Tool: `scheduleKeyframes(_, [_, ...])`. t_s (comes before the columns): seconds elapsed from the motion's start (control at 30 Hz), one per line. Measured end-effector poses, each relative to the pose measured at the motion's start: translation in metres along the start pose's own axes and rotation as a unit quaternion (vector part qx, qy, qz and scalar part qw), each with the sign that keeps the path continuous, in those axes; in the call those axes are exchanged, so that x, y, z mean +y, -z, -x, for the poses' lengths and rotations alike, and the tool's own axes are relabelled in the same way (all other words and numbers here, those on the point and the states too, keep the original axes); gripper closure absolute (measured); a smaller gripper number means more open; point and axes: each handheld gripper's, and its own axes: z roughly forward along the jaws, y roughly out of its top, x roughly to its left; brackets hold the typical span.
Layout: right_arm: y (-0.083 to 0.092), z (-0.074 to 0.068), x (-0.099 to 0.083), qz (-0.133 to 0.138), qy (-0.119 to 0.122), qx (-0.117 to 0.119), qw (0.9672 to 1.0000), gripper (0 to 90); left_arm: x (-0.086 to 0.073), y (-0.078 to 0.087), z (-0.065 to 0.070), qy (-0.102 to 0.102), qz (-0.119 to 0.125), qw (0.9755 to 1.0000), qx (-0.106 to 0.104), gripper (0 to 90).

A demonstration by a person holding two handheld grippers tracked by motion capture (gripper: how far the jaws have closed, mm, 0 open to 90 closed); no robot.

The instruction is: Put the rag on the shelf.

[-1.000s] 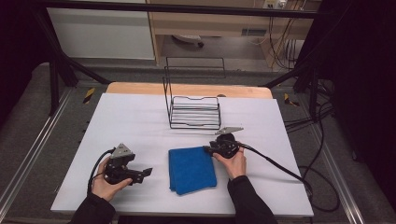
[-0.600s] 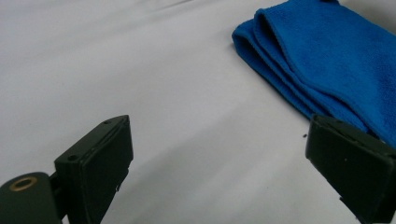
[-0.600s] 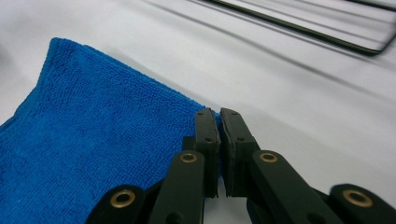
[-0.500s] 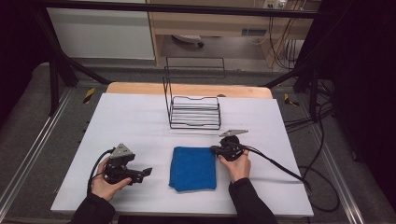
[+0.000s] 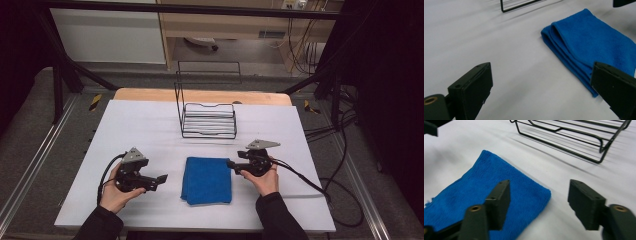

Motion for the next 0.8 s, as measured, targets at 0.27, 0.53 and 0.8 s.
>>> scheduleKeyframes(0.27, [0.018, 0.012, -0.018, 0.01, 0.001, 0.007, 0.9999, 10.1, 0.03, -0.029, 0.005, 0.0, -0.009, 1.0, -0.001, 11.3])
scheduleKeyframes(0.53, [0.024, 0.015, -0.024, 0.01, -0.012, 0.008, 0.9998, 6.1, 0.047, -0.064, 0.016, -0.002, -0.022, 0.9998, 0.004, 23.3])
scheduleKeyframes(0.8, [0.023, 0.013, -0.025, 0.007, -0.013, 0.01, 0.9998, 6.0, 0.047, -0.089, 0.017, 0.005, -0.054, 0.9985, 0.007, 41.5])
